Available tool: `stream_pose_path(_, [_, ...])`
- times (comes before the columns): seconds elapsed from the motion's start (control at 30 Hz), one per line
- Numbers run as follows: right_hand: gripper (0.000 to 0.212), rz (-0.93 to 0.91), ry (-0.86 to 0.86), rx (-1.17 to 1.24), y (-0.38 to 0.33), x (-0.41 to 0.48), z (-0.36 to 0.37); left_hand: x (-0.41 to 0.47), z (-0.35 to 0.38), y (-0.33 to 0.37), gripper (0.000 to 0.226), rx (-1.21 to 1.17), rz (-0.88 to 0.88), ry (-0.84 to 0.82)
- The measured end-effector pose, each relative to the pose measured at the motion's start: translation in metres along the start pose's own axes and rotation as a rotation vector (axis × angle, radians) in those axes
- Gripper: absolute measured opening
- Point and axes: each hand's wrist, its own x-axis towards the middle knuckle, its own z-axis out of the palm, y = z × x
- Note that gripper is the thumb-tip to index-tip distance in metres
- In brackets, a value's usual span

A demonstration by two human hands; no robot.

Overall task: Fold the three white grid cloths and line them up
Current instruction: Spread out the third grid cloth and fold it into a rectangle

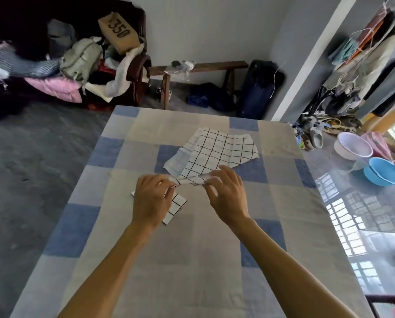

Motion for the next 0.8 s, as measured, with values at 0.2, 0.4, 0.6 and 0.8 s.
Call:
stream_pose_path(0.2, [0.011,0.049,-0.420,-0.063,0.006,-0.070,0.050,-0.085,0.034,-0.011,0.010,0.034,-0.177,-0.643])
stream_pose_path(0.4, [0.035,0.198,-0.718,0.008,0.023,-0.109,0.060,-0.101,0.047,-0.006,0.034,0.014,-0.281,-0.867])
stream_pose_path(0.6, [0.029,0.334,-0.607,0.032,0.040,-0.086,0.060,-0.063,0.073,-0.009,0.026,-0.122,-0.376,-0.759])
stream_pose_path(0.8, [0.028,0.413,-0.501,0.105,0.065,-0.040,0.078,-0.002,0.113,-0.011,0.033,-0.144,-0.382,-0.705])
